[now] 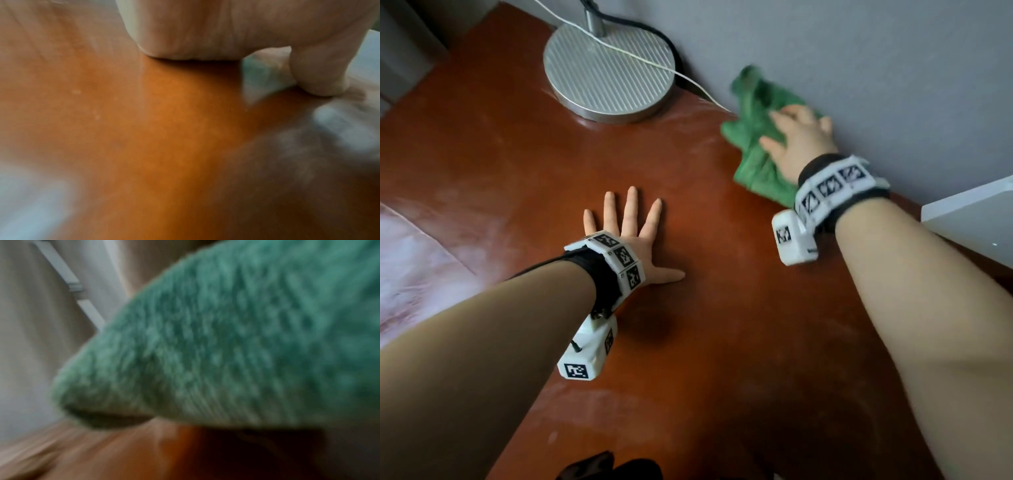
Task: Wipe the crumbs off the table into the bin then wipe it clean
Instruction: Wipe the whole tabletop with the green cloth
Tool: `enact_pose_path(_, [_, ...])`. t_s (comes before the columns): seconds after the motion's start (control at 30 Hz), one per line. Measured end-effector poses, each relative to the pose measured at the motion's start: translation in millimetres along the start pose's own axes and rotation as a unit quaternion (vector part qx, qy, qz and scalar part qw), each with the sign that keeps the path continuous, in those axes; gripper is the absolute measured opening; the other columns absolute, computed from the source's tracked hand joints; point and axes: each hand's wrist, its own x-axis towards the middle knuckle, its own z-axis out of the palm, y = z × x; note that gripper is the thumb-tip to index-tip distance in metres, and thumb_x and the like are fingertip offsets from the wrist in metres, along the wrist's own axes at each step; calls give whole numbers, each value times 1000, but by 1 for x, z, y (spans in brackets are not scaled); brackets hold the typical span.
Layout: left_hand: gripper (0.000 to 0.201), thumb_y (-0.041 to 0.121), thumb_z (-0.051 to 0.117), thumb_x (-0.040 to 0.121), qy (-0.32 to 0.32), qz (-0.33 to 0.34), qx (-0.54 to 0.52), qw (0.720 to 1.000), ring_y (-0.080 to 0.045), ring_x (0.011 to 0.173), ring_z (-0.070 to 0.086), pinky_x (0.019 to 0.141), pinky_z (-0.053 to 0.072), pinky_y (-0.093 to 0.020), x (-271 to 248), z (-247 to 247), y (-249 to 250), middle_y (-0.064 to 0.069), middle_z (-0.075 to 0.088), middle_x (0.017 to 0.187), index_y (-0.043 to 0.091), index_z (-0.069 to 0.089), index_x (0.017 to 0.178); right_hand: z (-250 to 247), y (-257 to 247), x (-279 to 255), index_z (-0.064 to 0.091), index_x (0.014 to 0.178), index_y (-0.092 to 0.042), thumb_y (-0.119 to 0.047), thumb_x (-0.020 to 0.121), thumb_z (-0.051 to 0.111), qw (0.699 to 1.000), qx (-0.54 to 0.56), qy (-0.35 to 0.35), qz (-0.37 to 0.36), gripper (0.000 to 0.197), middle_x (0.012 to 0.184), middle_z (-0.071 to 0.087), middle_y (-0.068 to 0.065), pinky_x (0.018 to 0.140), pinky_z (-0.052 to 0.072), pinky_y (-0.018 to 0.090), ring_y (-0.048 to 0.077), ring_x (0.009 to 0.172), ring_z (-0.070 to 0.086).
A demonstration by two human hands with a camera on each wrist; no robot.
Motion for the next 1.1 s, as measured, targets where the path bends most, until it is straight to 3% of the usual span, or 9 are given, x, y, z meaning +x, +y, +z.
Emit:
enact_pose_path(0.07, [117, 86, 43, 65, 9, 3, -7, 1000, -36, 137, -28, 111, -7, -59, 0, 2, 0, -4, -38, 148, 35, -30, 140, 19, -14, -28, 38, 139, -38, -48, 92, 42, 982, -47, -51, -174, 49, 148, 30, -5, 103, 29, 36, 33, 121, 32])
enact_pose_path(0.13, [117, 85, 44, 65, 18, 5, -10, 1000, -35, 138, -29, 110, -7, -59, 1, 3, 0, -4, -37, 148, 35, -29, 141, 36, -16, -52, 39, 136, -45, -45, 93, 45, 966, -40, -80, -242, 44, 147, 32, -11, 100, 36, 37, 30, 118, 32])
enact_pose_path(0.4, [116, 85, 43, 66, -2, 4, -5, 1000, -36, 136, -31, 110, -10, -59, 1, 2, 0, -5, -41, 146, 34, -32, 139, 12, 23, 41, 38, 140, -34, -43, 96, 39, 993, -74, -60, 67, 45, 147, 30, 2, 106, 27, 35, 34, 126, 30])
enact_pose_path(0.47, [116, 85, 43, 66, -4, 2, -6, 1000, -36, 136, -31, 110, -10, -59, 1, 1, 0, -4, -41, 146, 34, -31, 139, 3, 6, 42, 38, 140, -36, -41, 96, 41, 997, -38, -40, 59, 45, 150, 25, 0, 107, 29, 38, 34, 127, 28])
enact_pose_path(0.63, [117, 85, 43, 65, 18, 4, -10, 1000, -35, 137, -30, 109, -9, -59, 2, 5, 0, -4, -38, 148, 34, -30, 141, 29, -41, 6, 35, 137, -47, -40, 95, 45, 968, -63, -101, -219, 44, 153, 21, -14, 107, 27, 37, 31, 129, 25])
enact_pose_path(0.83, [116, 85, 43, 66, -3, 2, -9, 1000, -35, 136, -32, 109, -11, -59, 2, 3, 1, -4, -41, 146, 34, -33, 139, 22, 8, 60, 31, 142, -42, -42, 97, 38, 991, -78, -105, 9, 45, 151, 29, -1, 107, 27, 33, 32, 129, 28])
enact_pose_path(0.9, [116, 84, 44, 67, -6, 0, -8, 1000, -35, 136, -32, 110, -11, -59, 2, 1, 0, -4, -41, 146, 34, -33, 139, 15, 1, 68, 35, 139, -44, -46, 95, 40, 994, -53, -96, 22, 44, 149, 33, 2, 108, 26, 33, 31, 130, 30])
enact_pose_path(1.03, [116, 84, 45, 67, 8, 1, -11, 1000, -36, 137, -30, 110, -10, -59, 0, 2, 1, -5, -39, 147, 34, -29, 141, 24, -68, 36, 37, 136, -47, -43, 94, 45, 973, -65, -93, -199, 44, 150, 30, -16, 110, 24, 36, 28, 128, 28])
enact_pose_path(1.1, [116, 84, 44, 66, 11, 2, -10, 1000, -36, 136, -31, 109, -11, -59, 0, 4, 1, -5, -39, 147, 33, -29, 141, 32, -89, 26, 36, 135, -52, -41, 94, 45, 960, -75, -118, -244, 43, 150, 26, -23, 109, 24, 36, 25, 129, 26])
